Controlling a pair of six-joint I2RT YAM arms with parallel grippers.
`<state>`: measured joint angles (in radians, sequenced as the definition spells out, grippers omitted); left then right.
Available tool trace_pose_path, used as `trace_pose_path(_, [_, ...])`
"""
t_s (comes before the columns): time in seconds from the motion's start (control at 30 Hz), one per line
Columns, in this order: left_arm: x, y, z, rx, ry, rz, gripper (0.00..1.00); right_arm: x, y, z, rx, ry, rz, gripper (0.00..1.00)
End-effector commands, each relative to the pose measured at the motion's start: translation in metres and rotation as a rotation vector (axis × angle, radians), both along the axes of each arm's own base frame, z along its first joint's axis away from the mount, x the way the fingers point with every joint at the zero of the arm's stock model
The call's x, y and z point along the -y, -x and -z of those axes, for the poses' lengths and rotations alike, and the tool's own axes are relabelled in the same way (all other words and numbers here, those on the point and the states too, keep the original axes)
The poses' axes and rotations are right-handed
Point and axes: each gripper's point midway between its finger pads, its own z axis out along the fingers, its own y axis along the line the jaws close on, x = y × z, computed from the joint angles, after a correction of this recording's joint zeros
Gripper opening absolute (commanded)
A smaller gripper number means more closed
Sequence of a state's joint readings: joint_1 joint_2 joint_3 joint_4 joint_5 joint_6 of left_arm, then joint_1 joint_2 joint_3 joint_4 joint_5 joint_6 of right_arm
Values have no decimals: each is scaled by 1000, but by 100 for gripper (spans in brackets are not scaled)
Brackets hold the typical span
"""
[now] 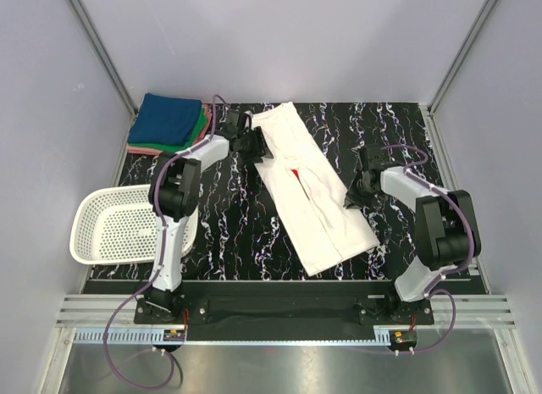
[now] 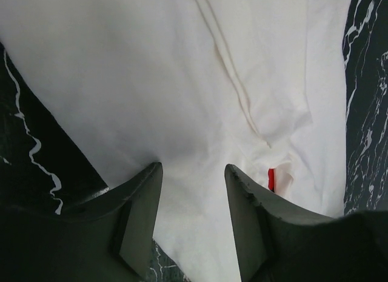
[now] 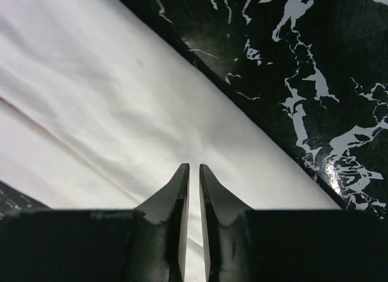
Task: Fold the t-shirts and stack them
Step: Fold the tshirt
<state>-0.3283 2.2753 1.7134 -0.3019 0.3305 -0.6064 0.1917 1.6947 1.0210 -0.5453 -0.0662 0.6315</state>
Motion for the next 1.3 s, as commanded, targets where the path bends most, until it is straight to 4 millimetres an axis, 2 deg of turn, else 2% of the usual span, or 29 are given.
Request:
trace_pose_path(0.0, [-16, -13, 27, -41, -43, -37, 53, -10, -19, -43, 150, -72, 16, 19])
trace_pose_path(0.03, [-16, -23, 19, -21, -37, -38, 53, -10, -20, -47, 162, -74, 15, 19])
trace_pose_path(0.1, [-18, -27, 26, -35, -39, -23, 53, -9, -27, -49, 194, -65, 13, 20])
trace_pose_path(0.17, [-14, -35, 16, -6, -9, 3, 53, -6, -29, -38, 174, -41, 2, 21])
trace_pose_path(0.23, [-12, -37, 3, 21, 3, 14, 53, -5, -33, -33, 152, -19, -24, 21])
trace_pose_path(0.27, [-11, -36, -1, 31, 7, 21, 54, -5, -30, -25, 118, -16, -32, 20])
trace_pose_path(0.33, [-11, -35, -15, 57, 15, 30, 54, -7, -25, -19, 103, -22, -49, 19])
trace_pose_path(0.37, [-10, -30, -16, 49, 21, 47, 54, -11, -25, -20, 118, -29, -60, 18])
trace_pose_path(0.47, [-9, -21, -41, 95, 27, 73, 54, -11, -13, -15, 115, -17, -68, 18])
trace_pose_path(0.5, [-12, -12, -35, 76, 14, 75, 54, -9, -7, -9, 101, -11, -68, 18])
trace_pose_path(0.53, [-15, -10, -54, 118, 6, 78, 54, -9, -5, -8, 106, -8, -68, 17])
trace_pose_path(0.6, [-21, 1, -57, 116, -8, 78, 54, -14, 5, -1, 87, 6, -86, 17])
trace_pose_path(0.63, [-24, 2, -63, 130, -20, 74, 54, -15, 9, 3, 79, 18, -84, 17])
trace_pose_path(0.67, [-28, 6, -79, 153, -30, 72, 54, -16, 15, 9, 60, 16, -83, 17])
trace_pose_path(0.87, [-42, 3, -117, 200, -70, 17, 55, -39, 39, 31, -2, -82, -38, 15])
trace_pose_path(0.93, [-40, 0, -129, 223, -56, 10, 55, -52, 43, 30, -6, -132, -23, 15])
trace_pose_path(1.03, [-34, -6, -127, 215, -33, 10, 55, -61, 51, 27, -7, -152, -2, 15])
trace_pose_path(1.07, [-30, -11, -133, 221, -11, 12, 55, -62, 52, 24, 0, -153, 3, 15])
trace_pose_path(1.1, [-27, -12, -124, 198, -2, 19, 54, -62, 52, 23, 3, -151, 4, 15])
trace_pose_path(1.2, [-13, -8, -119, 169, 18, 55, 54, -53, 49, 16, 19, -95, 9, 15])
trace_pose_path(1.27, [-17, 0, -108, 130, -24, 30, 54, -41, 44, 9, 30, -18, 13, 15])
